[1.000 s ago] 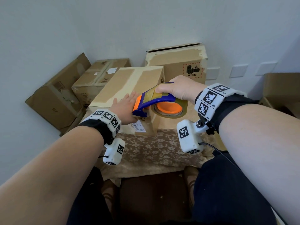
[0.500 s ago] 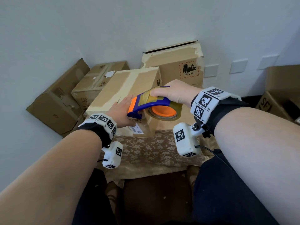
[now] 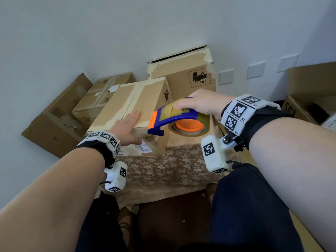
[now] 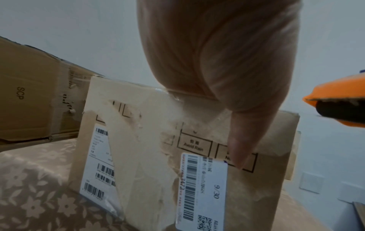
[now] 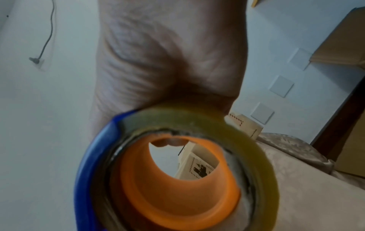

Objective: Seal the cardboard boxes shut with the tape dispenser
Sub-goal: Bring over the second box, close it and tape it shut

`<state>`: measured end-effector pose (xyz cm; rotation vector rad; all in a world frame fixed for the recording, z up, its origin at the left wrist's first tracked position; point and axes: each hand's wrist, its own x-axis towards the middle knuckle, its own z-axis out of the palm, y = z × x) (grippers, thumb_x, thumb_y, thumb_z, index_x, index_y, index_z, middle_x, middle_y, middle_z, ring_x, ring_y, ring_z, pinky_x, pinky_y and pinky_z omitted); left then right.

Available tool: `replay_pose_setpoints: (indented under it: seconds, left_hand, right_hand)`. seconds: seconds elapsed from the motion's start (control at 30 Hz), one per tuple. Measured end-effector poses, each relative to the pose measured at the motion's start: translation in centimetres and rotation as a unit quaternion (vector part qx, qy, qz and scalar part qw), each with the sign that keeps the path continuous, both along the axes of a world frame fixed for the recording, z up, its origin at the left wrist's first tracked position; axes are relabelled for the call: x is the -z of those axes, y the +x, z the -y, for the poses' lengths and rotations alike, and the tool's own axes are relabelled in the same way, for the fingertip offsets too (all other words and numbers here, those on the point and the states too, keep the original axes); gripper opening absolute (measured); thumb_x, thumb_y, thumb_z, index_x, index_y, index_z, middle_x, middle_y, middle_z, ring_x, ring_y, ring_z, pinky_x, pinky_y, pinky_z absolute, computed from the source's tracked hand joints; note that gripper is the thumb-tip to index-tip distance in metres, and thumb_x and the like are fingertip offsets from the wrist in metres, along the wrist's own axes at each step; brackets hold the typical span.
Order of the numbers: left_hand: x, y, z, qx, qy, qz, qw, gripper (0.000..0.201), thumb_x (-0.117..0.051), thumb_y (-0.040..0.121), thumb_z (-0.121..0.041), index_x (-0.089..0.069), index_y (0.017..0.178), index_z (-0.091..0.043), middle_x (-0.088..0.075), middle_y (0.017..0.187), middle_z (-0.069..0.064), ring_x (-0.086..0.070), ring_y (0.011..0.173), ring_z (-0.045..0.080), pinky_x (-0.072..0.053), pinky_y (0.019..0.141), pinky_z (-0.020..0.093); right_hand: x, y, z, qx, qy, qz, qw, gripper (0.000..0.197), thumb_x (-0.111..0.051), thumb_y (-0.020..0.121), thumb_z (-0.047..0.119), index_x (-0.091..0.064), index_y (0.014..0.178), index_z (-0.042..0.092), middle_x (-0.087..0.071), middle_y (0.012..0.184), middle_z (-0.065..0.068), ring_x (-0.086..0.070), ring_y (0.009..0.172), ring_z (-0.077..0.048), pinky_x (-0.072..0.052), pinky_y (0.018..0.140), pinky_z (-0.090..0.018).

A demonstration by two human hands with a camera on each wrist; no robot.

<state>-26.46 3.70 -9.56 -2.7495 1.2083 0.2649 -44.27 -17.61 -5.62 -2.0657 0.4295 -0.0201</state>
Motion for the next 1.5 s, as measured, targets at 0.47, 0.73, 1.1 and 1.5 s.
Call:
replay_pose_setpoints:
  seconds: [0.47, 0.73, 1.1, 1.5]
  left_hand:
    - [-1.1, 0.2, -0.1, -0.011, 0.033, -0.072, 0.997, 0.136, -0.070, 0.059, -0.072, 0.013, 0.151, -0.015, 0.012, 0.160, 0.001, 0.003, 0.147, 0.017, -0.005, 0.118, 0.051]
    - [-1.5, 1.0, 1.0, -0.049, 0.031, -0.128, 0.990, 0.122, -0.011, 0.064, -0.094, 0.005, 0.152, -0.010, 0.009, 0.160, 0.007, 0.005, 0.147, 0.023, -0.005, 0.118, 0.051]
    - [0.7, 0.5, 2.4, -0.092, 0.037, -0.028, 0.995, 0.070, -0.008, 0.090, -0.057, -0.018, 0.150, -0.022, -0.007, 0.158, 0.009, -0.007, 0.143, 0.035, -0.016, 0.108, 0.065]
    - [-0.8, -2.1, 4.1, -0.054, 0.062, -0.047, 0.996, 0.057, -0.022, 0.105, -0.033, -0.004, 0.152, -0.008, 0.010, 0.159, 0.008, 0.011, 0.146, 0.026, -0.006, 0.116, 0.057]
  right_hand:
    - [2.1, 1.0, -1.0, 0.024, 0.000, -0.015, 1.000, 0.040, -0.063, 0.076, 0.058, -0.064, 0.081, 0.019, -0.061, 0.070, -0.005, -0.055, 0.067, -0.022, -0.041, 0.069, -0.030]
    - [2.9, 0.8, -1.4, 0.055, 0.026, -0.014, 0.998, 0.044, -0.064, 0.075, 0.060, -0.066, 0.079, 0.016, -0.065, 0.073, -0.006, -0.058, 0.068, -0.023, -0.044, 0.071, -0.030]
    - [4.8, 0.4, -2.3, 0.087, 0.118, 0.021, 0.989, 0.050, -0.067, 0.079, 0.051, -0.070, 0.097, 0.004, -0.065, 0.083, -0.011, -0.058, 0.079, -0.025, -0.044, 0.076, -0.032]
    - [7.0, -0.2, -1.5, 0.063, 0.207, 0.036, 0.976, 0.034, -0.063, 0.083, 0.051, -0.063, 0.082, 0.017, -0.063, 0.076, -0.009, -0.056, 0.074, -0.022, -0.041, 0.073, -0.031]
